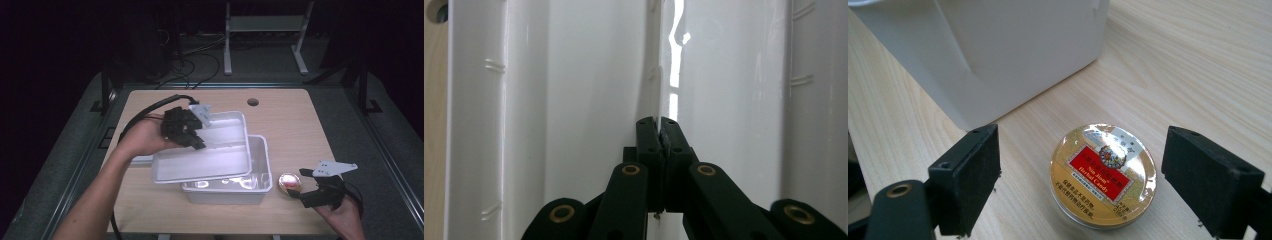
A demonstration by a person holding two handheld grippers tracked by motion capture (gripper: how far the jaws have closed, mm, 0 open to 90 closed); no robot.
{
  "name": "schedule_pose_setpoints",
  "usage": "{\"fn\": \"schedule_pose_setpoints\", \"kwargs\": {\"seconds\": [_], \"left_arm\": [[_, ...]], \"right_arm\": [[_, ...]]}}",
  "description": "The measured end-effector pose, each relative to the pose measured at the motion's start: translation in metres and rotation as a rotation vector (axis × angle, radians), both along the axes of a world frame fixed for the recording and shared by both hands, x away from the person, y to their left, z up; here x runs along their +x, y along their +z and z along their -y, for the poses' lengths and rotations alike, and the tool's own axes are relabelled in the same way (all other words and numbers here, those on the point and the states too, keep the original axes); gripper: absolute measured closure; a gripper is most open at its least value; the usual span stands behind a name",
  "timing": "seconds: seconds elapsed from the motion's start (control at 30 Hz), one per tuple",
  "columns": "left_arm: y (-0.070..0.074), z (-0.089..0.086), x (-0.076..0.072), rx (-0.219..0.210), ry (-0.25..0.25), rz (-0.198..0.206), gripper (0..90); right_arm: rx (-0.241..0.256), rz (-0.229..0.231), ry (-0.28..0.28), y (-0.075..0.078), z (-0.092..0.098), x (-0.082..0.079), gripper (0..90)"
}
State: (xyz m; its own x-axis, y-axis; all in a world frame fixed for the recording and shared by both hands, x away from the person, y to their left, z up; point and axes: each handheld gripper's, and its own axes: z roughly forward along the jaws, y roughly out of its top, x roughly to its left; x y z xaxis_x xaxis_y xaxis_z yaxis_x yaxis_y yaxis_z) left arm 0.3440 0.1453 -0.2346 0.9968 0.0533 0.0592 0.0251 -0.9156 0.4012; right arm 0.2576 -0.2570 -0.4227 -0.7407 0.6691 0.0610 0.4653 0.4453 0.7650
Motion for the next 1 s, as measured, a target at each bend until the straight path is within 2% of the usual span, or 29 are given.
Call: {"fn": "schedule_pose_setpoints", "kwargs": {"seconds": [0.03, 0.3, 0.37, 0.4, 0.43, 0.57, 0.67, 0.7, 0.73, 0.9, 0.97, 1.0], "left_arm": [[0.000, 0.000, 0.000, 0.000, 0.000, 0.000, 89.4], [0.001, -0.073, -0.011, -0.021, 0.100, 0.022, 89.3], [-0.003, -0.100, -0.016, -0.028, 0.130, 0.023, 89.3], [-0.006, -0.109, -0.018, -0.028, 0.141, 0.022, 89.3], [-0.006, -0.109, -0.018, -0.028, 0.141, 0.022, 89.3], [-0.020, -0.144, -0.024, -0.029, 0.194, 0.008, 89.3], [-0.030, -0.160, -0.028, -0.034, 0.214, -0.002, 89.3], [-0.039, -0.169, -0.029, -0.022, 0.224, -0.011, 89.3], [-0.039, -0.169, -0.029, -0.022, 0.224, -0.011, 89.3], [-0.064, -0.186, -0.030, 0.011, 0.250, -0.029, 89.4], [-0.075, -0.190, -0.031, 0.020, 0.256, -0.047, 89.3], [-0.087, -0.191, -0.031, 0.034, 0.261, -0.056, 89.3]], "right_arm": [[0.000, 0.000, 0.000, 0.000, 0.000, 0.000, 15.2], [-0.009, -0.002, -0.004, 0.000, -0.001, 0.000, 15.2], [-0.013, -0.002, -0.006, -0.001, -0.001, 0.000, 15.2], [-0.011, -0.002, -0.008, -0.001, 0.000, 0.000, 15.2], [-0.011, -0.002, -0.008, -0.001, 0.000, 0.000, 15.2], [-0.012, -0.001, -0.010, -0.001, 0.000, 0.000, 15.2], [-0.014, -0.003, -0.011, -0.001, 0.000, -0.001, 15.1], [-0.014, -0.003, -0.012, -0.001, 0.000, 0.000, 15.2], [-0.014, -0.003, -0.012, -0.001, 0.000, 0.000, 15.2], [-0.019, -0.006, -0.010, -0.001, -0.002, 0.000, 15.2], [-0.015, -0.009, -0.012, -0.002, -0.002, 0.000, 15.2], [-0.017, -0.010, -0.010, -0.002, -0.002, 0.000, 15.1]]}}
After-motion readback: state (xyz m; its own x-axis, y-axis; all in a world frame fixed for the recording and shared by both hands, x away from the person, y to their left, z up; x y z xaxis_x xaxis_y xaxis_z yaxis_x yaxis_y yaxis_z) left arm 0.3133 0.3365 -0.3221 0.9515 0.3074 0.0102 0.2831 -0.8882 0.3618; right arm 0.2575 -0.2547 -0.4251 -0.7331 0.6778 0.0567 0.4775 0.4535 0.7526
